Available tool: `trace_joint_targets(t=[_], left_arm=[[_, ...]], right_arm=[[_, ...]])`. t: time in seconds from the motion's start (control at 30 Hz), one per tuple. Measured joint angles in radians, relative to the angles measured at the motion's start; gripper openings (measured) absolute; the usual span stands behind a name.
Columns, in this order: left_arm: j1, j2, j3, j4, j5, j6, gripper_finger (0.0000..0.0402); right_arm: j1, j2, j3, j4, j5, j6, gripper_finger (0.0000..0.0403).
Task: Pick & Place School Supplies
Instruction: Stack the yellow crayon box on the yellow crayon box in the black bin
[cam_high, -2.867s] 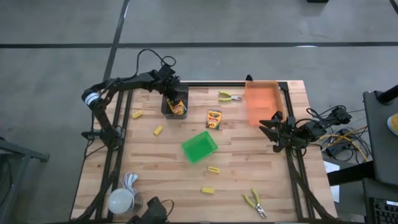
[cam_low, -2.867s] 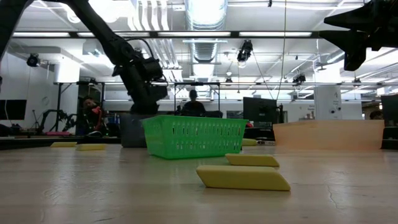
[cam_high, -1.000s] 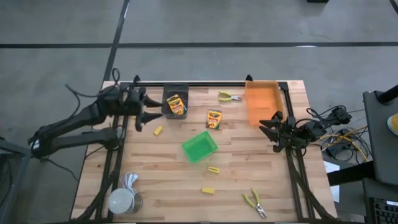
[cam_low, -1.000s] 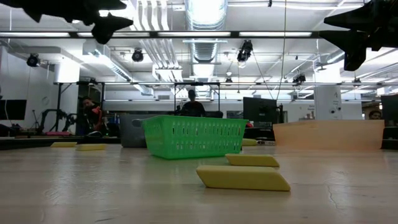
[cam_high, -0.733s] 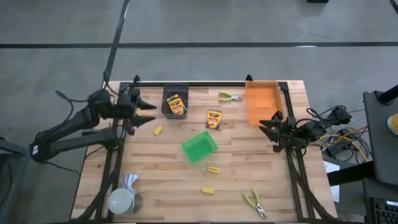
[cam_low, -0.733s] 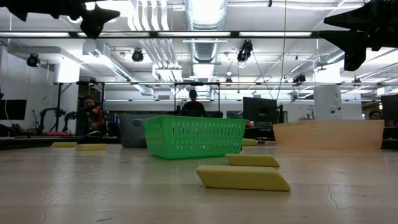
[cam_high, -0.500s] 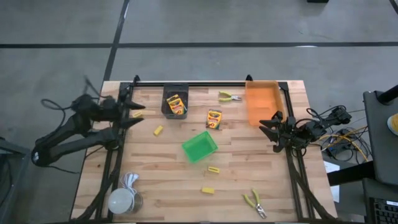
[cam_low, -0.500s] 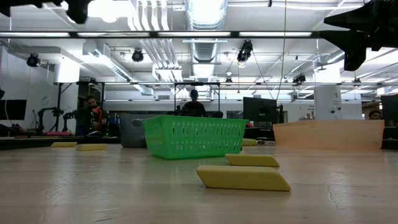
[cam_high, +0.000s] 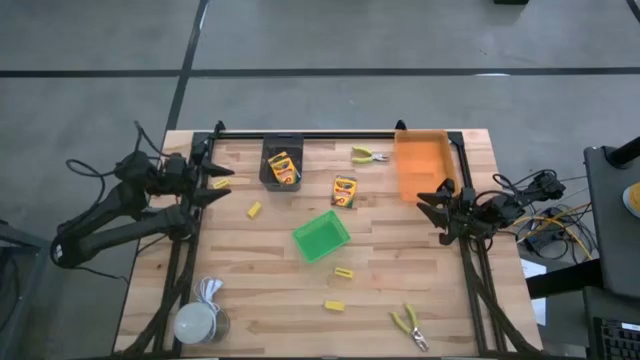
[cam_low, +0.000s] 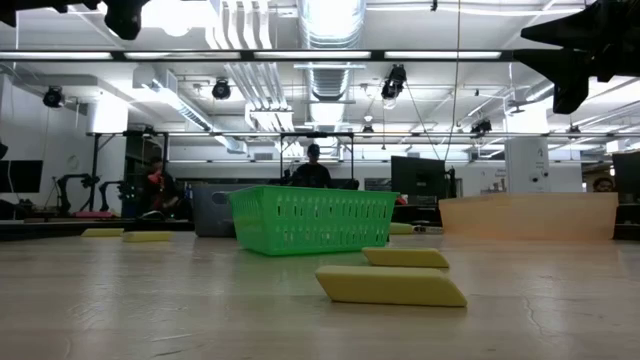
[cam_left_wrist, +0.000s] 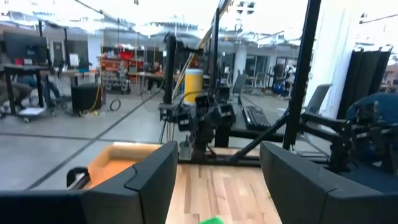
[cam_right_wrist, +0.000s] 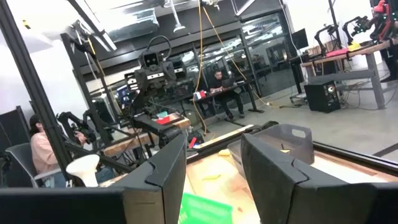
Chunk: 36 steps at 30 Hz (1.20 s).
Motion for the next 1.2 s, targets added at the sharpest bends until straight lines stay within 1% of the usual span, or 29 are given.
trace_joint_targets(t=[0.57,0.67,0.77,0.83,0.9,0.97,1.1,1.2], left_arm=[[0.0,0.0,0.0,0.003,0.0,-0.001,0.0234],[0.0,0.0,0.0,0.003,0.0,-0.001,0.0234],[0.0,0.0,0.0,0.003,0.0,-0.001,0.0234],[0.0,0.0,0.0,0.003,0.0,-0.001,0.0234],[0.0,0.0,0.0,0.003,0.0,-0.001,0.0234],[0.0,0.0,0.0,0.003,0.0,-0.001,0.0234],[0.0,0.0,0.0,0.003,0.0,-0.001,0.0234],[0.0,0.0,0.0,0.003,0.0,-0.001,0.0234]], right_arm=[[0.0,0.0,0.0,0.004,0.0,0.0,0.0148],[0.0,-0.001,0.0,0.018,0.016,-0.003,0.0148],[-0.001,0.0,0.0,0.069,0.037,-0.051,0.0148],[0.0,0.0,0.002,0.069,0.005,-0.081,0.0148],[0.0,0.008,0.028,0.009,-0.009,-0.084,0.0148],[0.0,0.023,0.08,-0.064,0.003,-0.06,0.0148],[-0.001,0.079,0.235,-0.275,0.037,-0.01,0.0148],[-0.001,0.152,0.371,-0.412,0.068,0.098,0.0148]])
